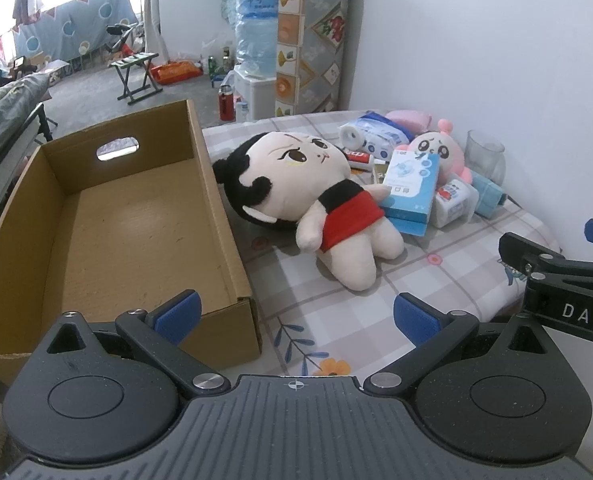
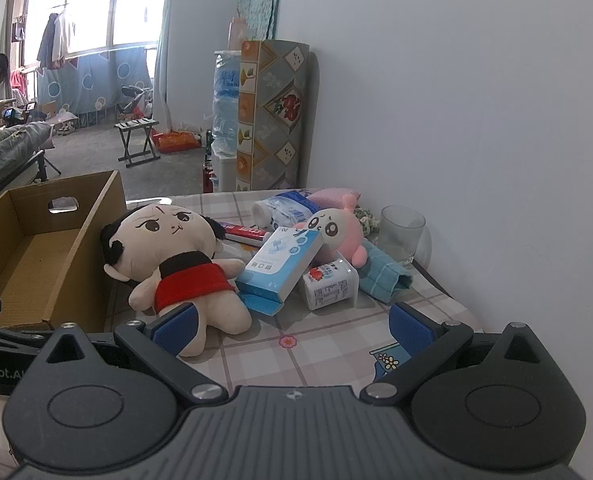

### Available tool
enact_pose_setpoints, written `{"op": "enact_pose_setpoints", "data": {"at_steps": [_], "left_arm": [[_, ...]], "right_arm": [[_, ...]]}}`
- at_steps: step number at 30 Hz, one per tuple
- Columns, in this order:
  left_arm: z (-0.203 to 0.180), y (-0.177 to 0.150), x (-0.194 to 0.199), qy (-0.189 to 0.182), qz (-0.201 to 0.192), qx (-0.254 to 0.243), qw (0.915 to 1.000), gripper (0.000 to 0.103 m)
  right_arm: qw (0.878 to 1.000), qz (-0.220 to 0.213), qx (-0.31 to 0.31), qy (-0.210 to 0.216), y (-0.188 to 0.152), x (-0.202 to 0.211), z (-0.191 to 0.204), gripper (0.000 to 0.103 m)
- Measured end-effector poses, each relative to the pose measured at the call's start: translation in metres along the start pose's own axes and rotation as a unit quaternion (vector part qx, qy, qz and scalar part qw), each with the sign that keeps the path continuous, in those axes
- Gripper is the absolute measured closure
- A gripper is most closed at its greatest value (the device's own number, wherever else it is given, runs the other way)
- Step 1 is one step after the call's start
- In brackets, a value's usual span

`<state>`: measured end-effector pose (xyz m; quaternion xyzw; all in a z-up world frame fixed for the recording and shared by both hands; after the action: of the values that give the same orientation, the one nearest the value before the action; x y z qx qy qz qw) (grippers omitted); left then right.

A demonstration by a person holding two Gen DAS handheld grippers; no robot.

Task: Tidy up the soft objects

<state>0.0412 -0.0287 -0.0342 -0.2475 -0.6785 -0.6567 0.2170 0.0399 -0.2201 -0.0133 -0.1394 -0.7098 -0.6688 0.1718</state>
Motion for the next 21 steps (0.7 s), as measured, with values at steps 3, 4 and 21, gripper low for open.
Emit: {"op": "enact_pose_setpoints", "data": {"at_steps": [3,4,21], "left_arm": [[0.0006,-0.0002,-0.0004,0.001,0.000,0.002,1.0000,0.000],[0.0011,-0.0003,-0.0006,0.001,0.000,0.003,1.0000,0.000],[0.0054,0.0001,-0.0066,0.009,0.007,0.005,0.9999,0.000]], "right_arm": [[1.000,0.000,0.002,0.000,0.0004,-0.0007,0.0003,0.051],[1.000,-0.001,0.003,0.000,0.0005,-0.0014,-0.0003,0.051],[1.000,0.001,-0.001,0.002,-0.0032,-0.0062,0.0019,0.052]]}}
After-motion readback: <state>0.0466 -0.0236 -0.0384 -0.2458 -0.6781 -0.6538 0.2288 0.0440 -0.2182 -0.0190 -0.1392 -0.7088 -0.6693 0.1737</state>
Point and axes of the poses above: each gripper's, at about its wrist camera, not at the fingertips, and x roughly against the way its jaws point, z to its left, y to its top, the point moved 4 cm from there along -x, roughly the way its jaws point, and after that the axes turned 7 degrees about -z, right-handed, at the moved point
